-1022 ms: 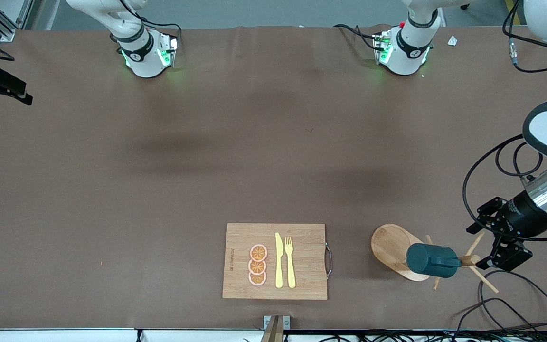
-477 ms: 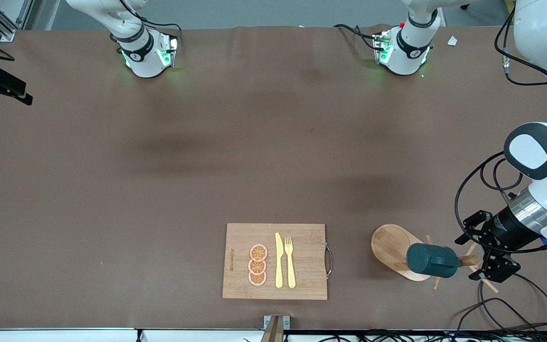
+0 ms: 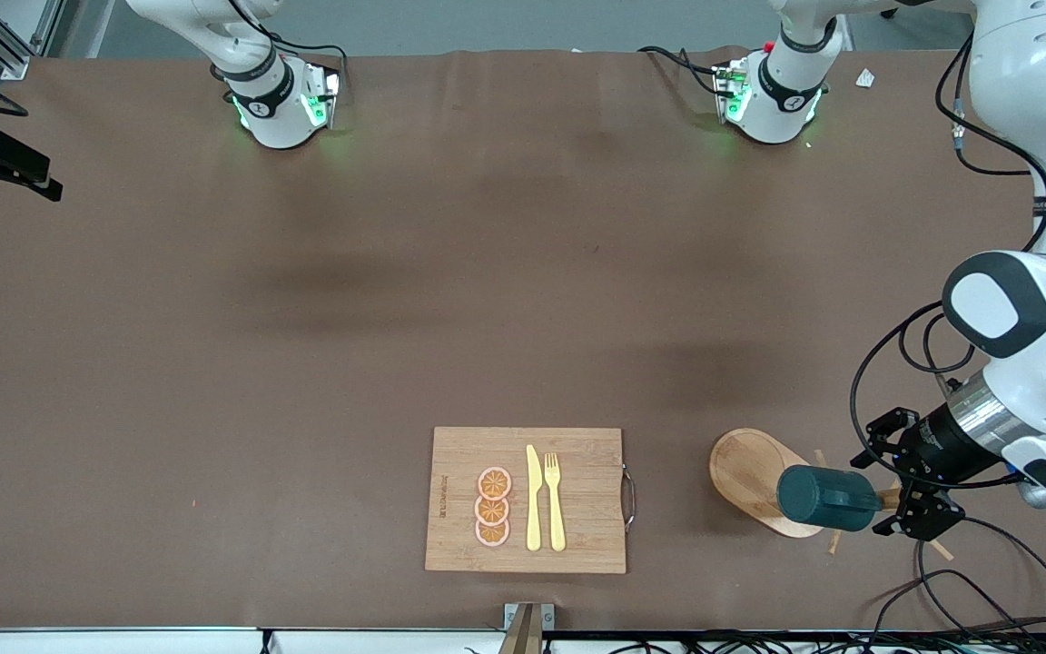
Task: Transfer cup from left to right arm and place
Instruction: 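Lower the open left gripper over the teal mug's rim, then close the left gripper on the teal mug's rim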
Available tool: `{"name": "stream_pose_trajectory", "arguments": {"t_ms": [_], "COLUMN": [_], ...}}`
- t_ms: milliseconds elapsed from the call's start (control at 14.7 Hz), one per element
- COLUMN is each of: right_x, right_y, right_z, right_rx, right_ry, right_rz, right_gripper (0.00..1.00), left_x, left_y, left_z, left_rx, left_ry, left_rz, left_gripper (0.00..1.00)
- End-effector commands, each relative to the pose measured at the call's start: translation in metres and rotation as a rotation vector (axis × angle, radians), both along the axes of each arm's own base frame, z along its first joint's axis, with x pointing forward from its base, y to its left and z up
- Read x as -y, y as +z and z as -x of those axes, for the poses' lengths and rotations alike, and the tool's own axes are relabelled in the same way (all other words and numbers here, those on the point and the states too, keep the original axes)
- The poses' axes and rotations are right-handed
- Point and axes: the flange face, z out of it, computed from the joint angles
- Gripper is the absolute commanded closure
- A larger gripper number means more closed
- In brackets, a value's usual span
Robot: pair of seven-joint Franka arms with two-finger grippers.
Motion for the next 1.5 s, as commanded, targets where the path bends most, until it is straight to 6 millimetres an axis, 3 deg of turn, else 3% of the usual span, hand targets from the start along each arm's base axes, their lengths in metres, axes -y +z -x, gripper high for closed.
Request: {"name": "stream_pose_trajectory", "arguments": {"t_ms": [0, 477, 1430], "right_x": [-0.003, -0.005, -0.007], "right_y": [0.001, 0.002, 0.001], "right_z": [0.008, 0.006, 0.007], "right_rx": [0.004, 0.012, 0.008], "right_ry": [-0.004, 0.009, 0.014], "right_rz": [-0.004, 0.005, 0.007], "right_gripper": [0.00, 0.00, 0.00], "left_x": [0.011, 0.017, 0.031], "left_y": [-0.006, -0.024, -0.040], "left_z": [-0.005, -0.009, -0.013], "left_rx": [0.023, 0.029, 0.063], "left_ry": [0.009, 0.009, 0.004], "left_rz": [0.011, 0.008, -0.001], "left_gripper": [0.00, 0.00, 0.00]}}
